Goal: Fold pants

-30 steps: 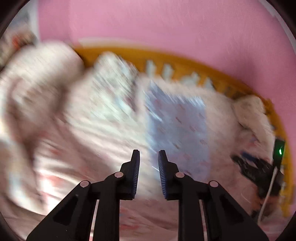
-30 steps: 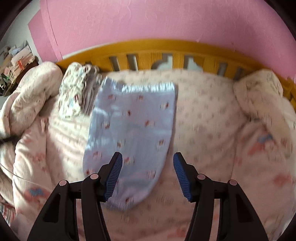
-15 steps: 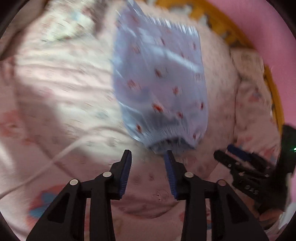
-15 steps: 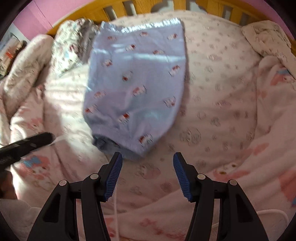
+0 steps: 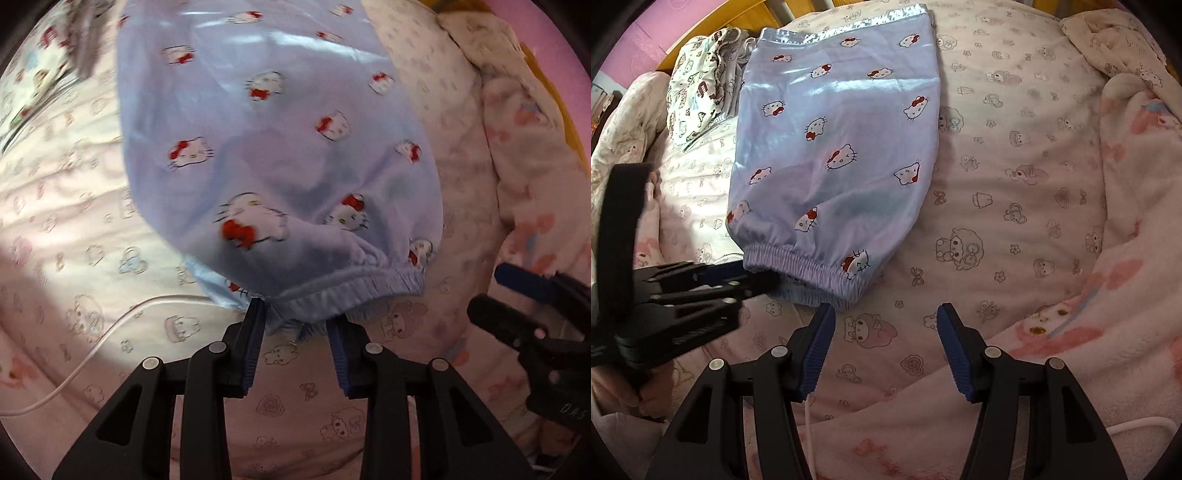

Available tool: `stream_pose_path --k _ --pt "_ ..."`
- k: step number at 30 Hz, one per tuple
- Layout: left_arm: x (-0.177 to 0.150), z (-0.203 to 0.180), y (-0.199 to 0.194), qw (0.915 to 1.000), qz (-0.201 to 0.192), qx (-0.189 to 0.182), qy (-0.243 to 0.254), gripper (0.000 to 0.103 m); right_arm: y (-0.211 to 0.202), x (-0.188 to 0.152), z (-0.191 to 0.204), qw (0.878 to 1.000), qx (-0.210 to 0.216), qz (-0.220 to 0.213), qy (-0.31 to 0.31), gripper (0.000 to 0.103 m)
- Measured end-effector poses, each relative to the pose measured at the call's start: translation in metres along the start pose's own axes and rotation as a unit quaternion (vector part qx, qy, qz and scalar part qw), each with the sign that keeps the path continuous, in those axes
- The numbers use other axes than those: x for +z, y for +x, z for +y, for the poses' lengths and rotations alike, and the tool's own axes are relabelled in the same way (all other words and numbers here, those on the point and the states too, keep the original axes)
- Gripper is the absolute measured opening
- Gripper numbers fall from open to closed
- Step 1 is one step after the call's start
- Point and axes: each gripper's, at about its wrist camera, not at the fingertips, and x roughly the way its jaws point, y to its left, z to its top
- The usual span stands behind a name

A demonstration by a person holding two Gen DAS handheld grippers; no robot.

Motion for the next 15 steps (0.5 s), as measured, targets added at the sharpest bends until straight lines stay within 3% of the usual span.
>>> stream_pose_path --k 2,6,8,15 --pt "0.000 -0.008 0.002 0.9998 -0.007 0.005 0.020 0.041 0.002 0.001 -0.002 1.000 0.002 0.003 0.005 0.059" --pt "0.006 -0.008 0.008 0.9992 -0.024 0.028 0.016 0.041 0.005 0.005 -0.002 1.000 0.000 0.005 0.008 0.059" --pt "0.006 0.000 0.009 0.9989 -0.026 0.039 0.000 0.019 0.005 0.007 0.002 1.000 -0.004 0.001 0.002 0.059" --pt "-0.014 0.026 -0.019 0.9971 -0.042 0.028 -0.057 0.022 0.010 0.009 0.005 1.000 -0.011 0.014 -0.008 0.052"
